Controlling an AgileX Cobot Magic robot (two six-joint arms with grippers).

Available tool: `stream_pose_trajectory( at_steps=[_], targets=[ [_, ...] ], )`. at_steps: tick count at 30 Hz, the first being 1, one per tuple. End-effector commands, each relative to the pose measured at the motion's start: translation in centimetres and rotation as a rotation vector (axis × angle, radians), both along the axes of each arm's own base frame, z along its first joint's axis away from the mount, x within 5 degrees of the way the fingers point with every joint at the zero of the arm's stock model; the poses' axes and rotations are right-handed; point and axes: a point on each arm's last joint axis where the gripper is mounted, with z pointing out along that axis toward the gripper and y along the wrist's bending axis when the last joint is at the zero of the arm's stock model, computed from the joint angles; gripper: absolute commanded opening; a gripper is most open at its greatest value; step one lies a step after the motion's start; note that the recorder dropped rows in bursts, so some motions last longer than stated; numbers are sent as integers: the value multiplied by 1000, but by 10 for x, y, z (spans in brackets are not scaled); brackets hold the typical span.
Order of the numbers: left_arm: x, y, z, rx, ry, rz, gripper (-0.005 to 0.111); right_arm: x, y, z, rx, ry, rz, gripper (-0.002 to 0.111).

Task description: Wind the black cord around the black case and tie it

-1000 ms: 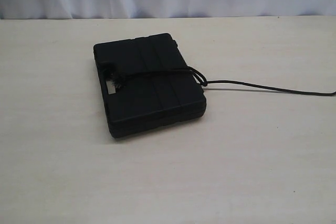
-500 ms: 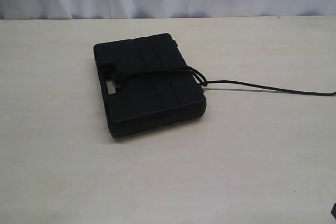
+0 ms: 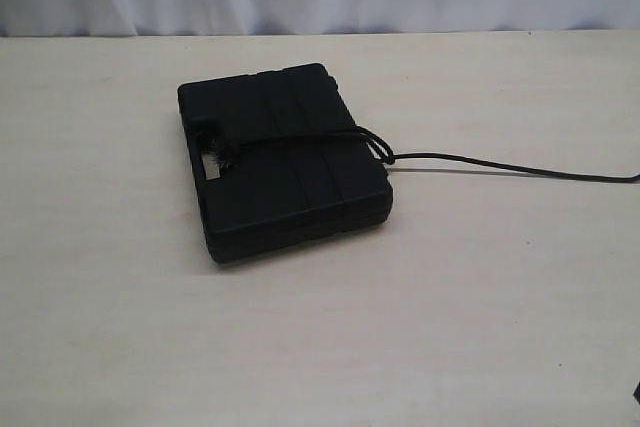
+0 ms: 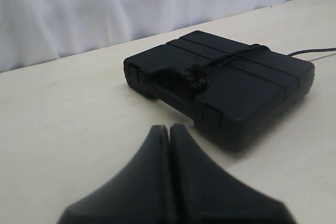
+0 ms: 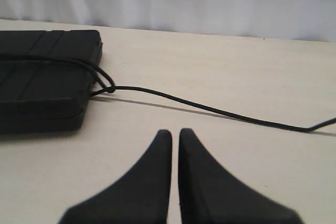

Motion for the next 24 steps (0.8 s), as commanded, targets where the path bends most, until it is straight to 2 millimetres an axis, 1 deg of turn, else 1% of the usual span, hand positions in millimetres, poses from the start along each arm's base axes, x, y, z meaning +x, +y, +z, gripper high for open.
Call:
stream_pose_trajectory(
  at_steps=[1, 24],
  targets=[
    [0, 0, 0, -13, -7, 2, 0, 0, -5, 0, 35, -4, -105, 4],
    [0, 0, 0, -13, -7, 2, 0, 0, -5, 0, 35, -4, -100, 4]
  ],
)
